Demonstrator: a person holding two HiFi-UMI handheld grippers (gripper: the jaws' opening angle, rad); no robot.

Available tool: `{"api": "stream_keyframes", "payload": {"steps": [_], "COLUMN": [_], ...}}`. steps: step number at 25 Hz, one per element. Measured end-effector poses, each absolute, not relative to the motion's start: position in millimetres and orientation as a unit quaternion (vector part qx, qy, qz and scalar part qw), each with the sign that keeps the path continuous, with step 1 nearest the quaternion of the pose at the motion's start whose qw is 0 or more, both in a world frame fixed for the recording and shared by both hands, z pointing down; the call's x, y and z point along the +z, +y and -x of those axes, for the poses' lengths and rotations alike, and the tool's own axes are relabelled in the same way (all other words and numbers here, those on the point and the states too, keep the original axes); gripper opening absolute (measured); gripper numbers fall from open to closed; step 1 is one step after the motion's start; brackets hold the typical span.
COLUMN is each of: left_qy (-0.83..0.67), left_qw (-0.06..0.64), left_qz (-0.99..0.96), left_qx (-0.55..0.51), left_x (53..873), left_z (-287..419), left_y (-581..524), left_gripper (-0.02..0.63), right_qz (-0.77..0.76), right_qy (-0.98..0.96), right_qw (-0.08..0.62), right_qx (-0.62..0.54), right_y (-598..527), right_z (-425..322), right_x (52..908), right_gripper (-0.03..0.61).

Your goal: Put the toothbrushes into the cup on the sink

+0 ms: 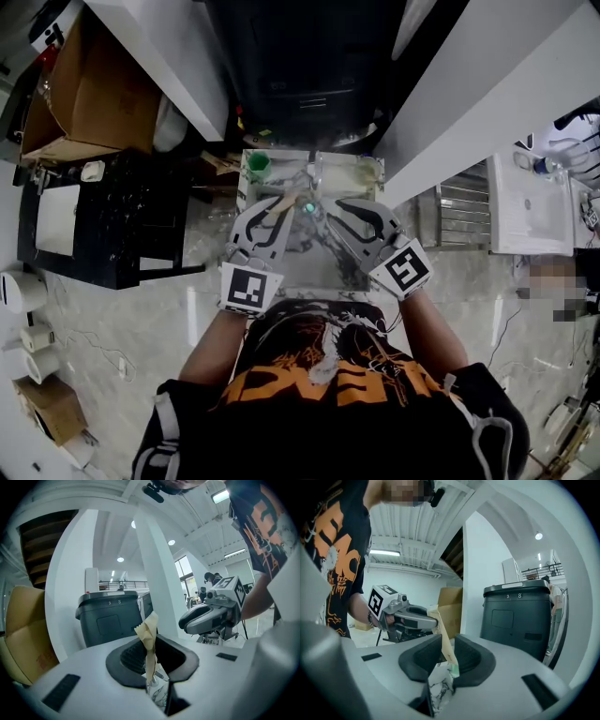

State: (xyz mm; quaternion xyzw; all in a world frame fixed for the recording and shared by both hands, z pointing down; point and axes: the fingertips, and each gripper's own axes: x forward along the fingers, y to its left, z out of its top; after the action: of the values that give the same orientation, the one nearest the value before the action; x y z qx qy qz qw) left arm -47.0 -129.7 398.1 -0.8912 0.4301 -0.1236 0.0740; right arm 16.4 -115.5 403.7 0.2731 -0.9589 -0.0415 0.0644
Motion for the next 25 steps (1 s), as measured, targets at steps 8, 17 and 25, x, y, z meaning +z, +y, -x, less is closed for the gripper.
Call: {"api": "stream_keyframes", "payload": {"steps": [8,17,25], "left_qy": [0.445,0.466,0.489], "left_qw": [0.070,0.064,0.054], "left_qz": [0.884,0.873,0.859], "left_qx": [-0.126,-0.128,-0.145], "left_x": [400,404,435], "left_z": [69,96,123], "left_y": [-122,-133,-177], "left_gripper": [0.072,0.072,0.072], "right_qz": [-0.252,-0.245,-0.244], "right_qy": [-0.965,-0.967,-0.967], "right_qw": [0.056,0.055,0.065], "right_qx": [-0.041,-0.031,-0.013], "right_y": [-110,-120,-150], "right_z": [8,27,52], "right_x": [399,402,417], "right_gripper": [0.015,0.014,0.014]}}
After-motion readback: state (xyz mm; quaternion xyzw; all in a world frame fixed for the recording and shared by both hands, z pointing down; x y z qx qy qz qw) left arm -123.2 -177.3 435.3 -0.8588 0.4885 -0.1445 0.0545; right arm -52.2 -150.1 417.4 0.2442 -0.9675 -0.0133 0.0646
